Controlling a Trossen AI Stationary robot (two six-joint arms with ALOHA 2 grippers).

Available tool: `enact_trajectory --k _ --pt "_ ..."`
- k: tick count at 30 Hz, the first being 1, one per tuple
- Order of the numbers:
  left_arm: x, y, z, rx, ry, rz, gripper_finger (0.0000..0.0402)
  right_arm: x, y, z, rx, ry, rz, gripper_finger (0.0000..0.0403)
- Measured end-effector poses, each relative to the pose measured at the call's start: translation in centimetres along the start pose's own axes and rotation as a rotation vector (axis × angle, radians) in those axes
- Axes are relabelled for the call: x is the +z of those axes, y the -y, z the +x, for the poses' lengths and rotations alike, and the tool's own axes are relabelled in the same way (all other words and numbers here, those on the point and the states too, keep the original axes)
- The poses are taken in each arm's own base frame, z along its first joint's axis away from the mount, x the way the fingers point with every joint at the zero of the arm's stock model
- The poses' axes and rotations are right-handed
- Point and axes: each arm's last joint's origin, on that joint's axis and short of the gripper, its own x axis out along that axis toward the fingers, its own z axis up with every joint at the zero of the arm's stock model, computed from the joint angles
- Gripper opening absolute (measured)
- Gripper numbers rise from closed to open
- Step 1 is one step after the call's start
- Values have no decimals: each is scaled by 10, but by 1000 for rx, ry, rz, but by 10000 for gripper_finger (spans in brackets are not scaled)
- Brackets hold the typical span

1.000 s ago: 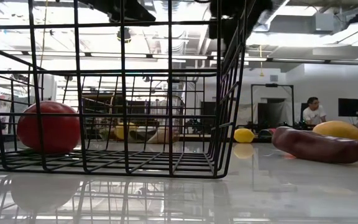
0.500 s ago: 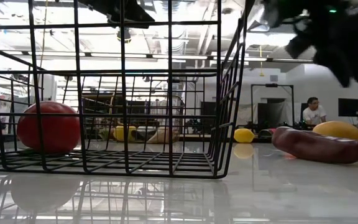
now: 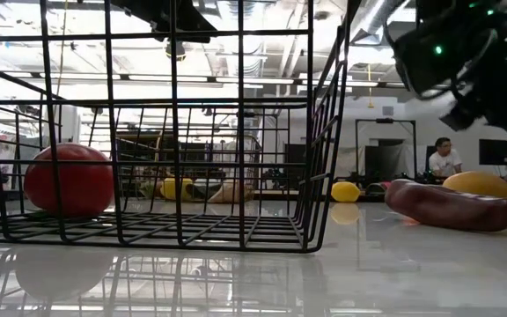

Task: Sort produce into baskets
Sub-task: Put the red tomato into the bottom wire basket

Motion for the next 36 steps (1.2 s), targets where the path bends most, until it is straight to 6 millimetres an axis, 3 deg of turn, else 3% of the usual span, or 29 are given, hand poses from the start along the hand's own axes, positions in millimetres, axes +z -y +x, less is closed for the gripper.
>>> enact_trajectory --k 6,15,31,36 --pt "0 0 0 0 -1 7 261 4 -4 9 59 -15 -21 390" --pt "0 0 0 0 0 6 261 11 -6 13 -35 -108 -57 383" --pt "-3 1 0 -7 -29 24 261 46 -14 46 -64 -425 -239 383" --pt "-3 1 0 -7 -28 34 261 50 -16 50 -56 -424 -267 368"
